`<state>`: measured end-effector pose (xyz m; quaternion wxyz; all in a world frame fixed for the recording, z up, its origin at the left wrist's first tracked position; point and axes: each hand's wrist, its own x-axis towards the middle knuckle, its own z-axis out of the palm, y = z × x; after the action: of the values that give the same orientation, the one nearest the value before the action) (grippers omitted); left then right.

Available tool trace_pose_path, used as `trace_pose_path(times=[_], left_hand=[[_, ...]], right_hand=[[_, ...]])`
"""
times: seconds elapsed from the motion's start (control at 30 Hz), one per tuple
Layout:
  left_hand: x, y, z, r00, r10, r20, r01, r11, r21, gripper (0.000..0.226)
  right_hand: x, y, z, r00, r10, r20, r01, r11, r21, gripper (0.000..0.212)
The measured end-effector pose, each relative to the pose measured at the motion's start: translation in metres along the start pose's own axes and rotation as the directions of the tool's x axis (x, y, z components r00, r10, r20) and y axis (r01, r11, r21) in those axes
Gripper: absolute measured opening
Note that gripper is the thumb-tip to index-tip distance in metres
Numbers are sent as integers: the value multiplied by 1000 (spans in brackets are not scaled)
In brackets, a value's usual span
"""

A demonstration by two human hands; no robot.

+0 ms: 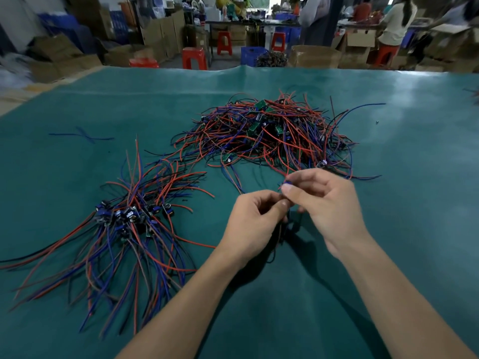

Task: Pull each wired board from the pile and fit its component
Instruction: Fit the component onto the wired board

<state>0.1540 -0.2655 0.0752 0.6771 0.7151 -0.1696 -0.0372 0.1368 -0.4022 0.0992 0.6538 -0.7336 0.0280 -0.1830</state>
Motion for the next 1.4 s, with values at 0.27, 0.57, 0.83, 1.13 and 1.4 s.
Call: trace_pose_path(times=[0.27,0.57,0.83,1.13,1.4], left_hand=[[-4,-2,0,982,-53,182,28,990,137,15],[1,-5,4,996,14,-93,15,954,299,13],[2,-5,3,992,18,-125,24,943,332,15],[4,-9,1,988,9,-152,33,962,271,13],[3,0,1,989,-106,-107,93,989,-118,31]], right_hand=[[17,-43,-66,850,-242,-469,274,962,1,15],[39,-43,-209,966,123,-229,-258,541,-800,24],[63,6,-81,995,99,13,-33,445,-895,23],[77,6,-52,970,0,-242,-185,645,-741,9],[-3,-8,-9,967,-244,69,245,828,-504,8]])
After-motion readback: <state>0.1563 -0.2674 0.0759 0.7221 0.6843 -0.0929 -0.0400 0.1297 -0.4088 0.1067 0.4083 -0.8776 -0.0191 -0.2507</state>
